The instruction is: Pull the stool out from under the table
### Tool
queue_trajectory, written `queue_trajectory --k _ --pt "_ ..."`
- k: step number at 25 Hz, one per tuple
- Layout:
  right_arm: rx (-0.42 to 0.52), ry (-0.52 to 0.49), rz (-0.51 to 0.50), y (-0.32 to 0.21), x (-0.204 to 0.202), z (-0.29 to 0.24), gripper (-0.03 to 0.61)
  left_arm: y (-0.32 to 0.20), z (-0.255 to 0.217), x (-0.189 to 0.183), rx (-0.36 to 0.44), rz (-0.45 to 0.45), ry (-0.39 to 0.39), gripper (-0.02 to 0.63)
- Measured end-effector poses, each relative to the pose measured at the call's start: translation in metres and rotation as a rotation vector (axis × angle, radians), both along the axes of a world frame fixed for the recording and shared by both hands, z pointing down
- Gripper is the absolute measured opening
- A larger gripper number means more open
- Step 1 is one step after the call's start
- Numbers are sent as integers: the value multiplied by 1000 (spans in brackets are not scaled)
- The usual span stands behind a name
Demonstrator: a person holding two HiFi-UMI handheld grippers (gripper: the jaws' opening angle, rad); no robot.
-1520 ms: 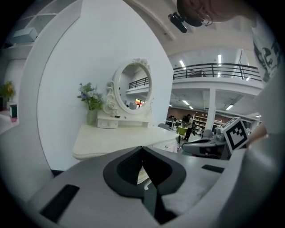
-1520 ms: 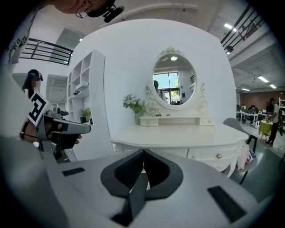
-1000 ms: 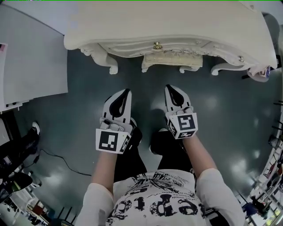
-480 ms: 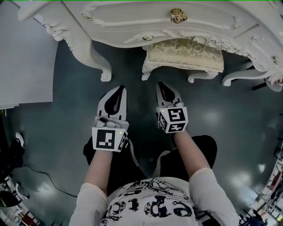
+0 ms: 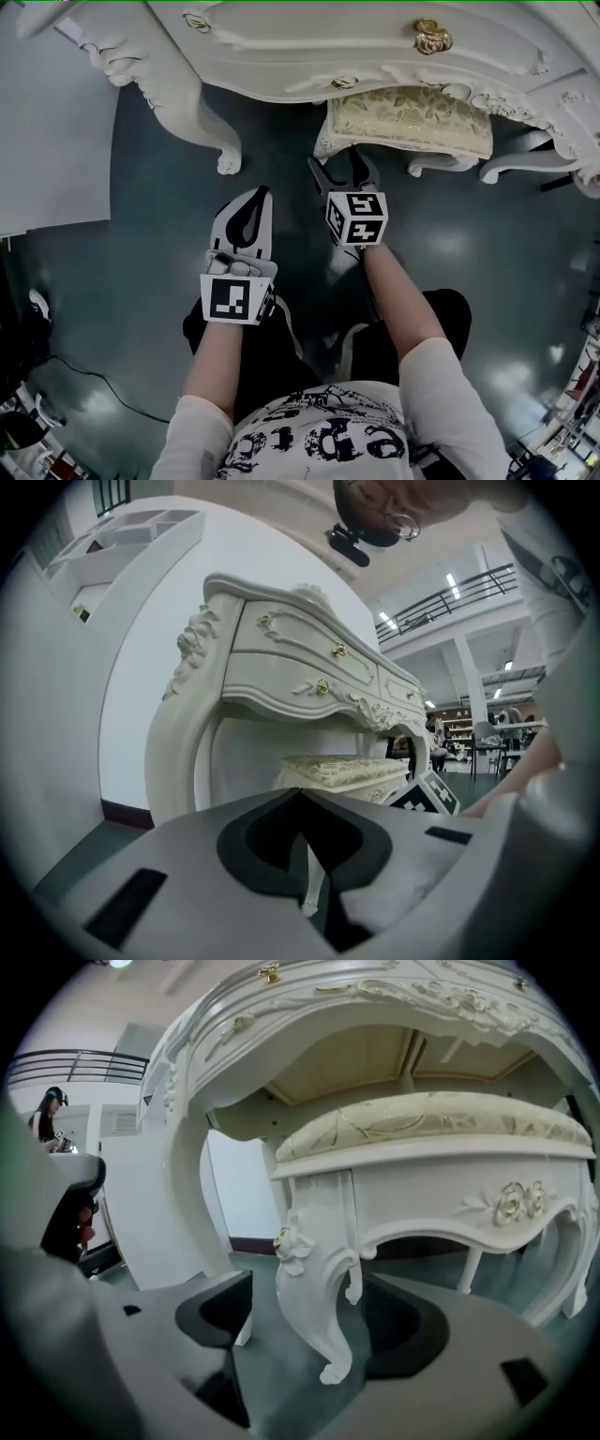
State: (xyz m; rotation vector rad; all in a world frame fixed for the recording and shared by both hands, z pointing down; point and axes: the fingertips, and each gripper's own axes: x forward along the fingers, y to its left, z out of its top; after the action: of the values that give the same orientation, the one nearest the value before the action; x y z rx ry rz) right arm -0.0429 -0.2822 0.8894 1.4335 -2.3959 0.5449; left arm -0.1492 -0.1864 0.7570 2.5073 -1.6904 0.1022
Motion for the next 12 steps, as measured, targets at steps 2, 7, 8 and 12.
queue_trajectory --k 2,7,8,12 --pt "-5 -7 18 -9 -3 5 350 -2 7 -3 -13 11 7 17" --pt "3 -39 64 -29 -13 12 348 -12 23 -8 -59 34 100 17" --pt "12 -35 73 -32 -12 13 347 -14 26 -8 -69 37 118 17" --pt "16 -48 95 -36 -9 14 308 -20 26 0 -70 72 147 17"
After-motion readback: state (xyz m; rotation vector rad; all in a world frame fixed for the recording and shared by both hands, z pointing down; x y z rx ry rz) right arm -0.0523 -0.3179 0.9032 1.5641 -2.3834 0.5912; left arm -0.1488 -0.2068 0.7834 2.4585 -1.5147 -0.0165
